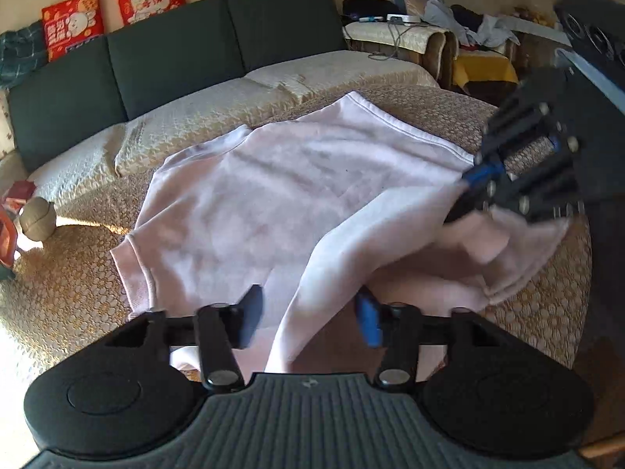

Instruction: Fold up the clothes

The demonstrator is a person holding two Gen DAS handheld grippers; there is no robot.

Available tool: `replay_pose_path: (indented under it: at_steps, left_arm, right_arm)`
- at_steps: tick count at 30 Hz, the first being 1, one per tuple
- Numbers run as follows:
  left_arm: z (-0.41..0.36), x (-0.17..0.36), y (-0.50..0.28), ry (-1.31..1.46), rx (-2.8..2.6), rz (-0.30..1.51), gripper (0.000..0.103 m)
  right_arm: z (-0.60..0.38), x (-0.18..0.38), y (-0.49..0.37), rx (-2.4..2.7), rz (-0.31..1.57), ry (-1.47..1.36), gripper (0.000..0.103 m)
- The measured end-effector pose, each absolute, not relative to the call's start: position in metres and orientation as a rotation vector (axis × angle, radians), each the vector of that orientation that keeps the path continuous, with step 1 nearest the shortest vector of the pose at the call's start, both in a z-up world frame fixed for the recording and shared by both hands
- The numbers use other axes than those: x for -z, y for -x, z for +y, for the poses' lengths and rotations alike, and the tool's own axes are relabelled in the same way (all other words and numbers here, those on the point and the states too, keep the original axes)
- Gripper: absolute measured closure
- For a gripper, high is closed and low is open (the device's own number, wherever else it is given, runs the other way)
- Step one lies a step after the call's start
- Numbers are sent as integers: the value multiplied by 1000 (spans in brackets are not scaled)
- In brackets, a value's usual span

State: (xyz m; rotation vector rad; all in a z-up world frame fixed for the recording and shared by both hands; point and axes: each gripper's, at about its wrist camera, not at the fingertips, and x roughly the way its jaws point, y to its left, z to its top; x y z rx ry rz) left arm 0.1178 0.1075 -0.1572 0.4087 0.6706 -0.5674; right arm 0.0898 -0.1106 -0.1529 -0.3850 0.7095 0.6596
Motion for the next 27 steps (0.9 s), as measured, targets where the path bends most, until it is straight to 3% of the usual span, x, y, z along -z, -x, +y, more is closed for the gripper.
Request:
replay_pose_path:
  at_steps: [9, 15, 23, 27]
  left_arm:
    - [131, 143, -87, -549, 707, 549, 30]
    - [138, 127, -77, -612, 772, 534, 30]
    - [121, 179, -86, -1062, 735, 441, 30]
    - [104, 188, -116, -1112, 783, 404, 30]
  right_arm:
    - [-173, 76, -72, -695, 663, 325, 0]
    - [-196, 56, -78, -572, 638, 317, 0]
    - [-224, 18, -89, -512, 582, 247, 0]
    - [-223, 16, -89, -497, 585, 257, 0]
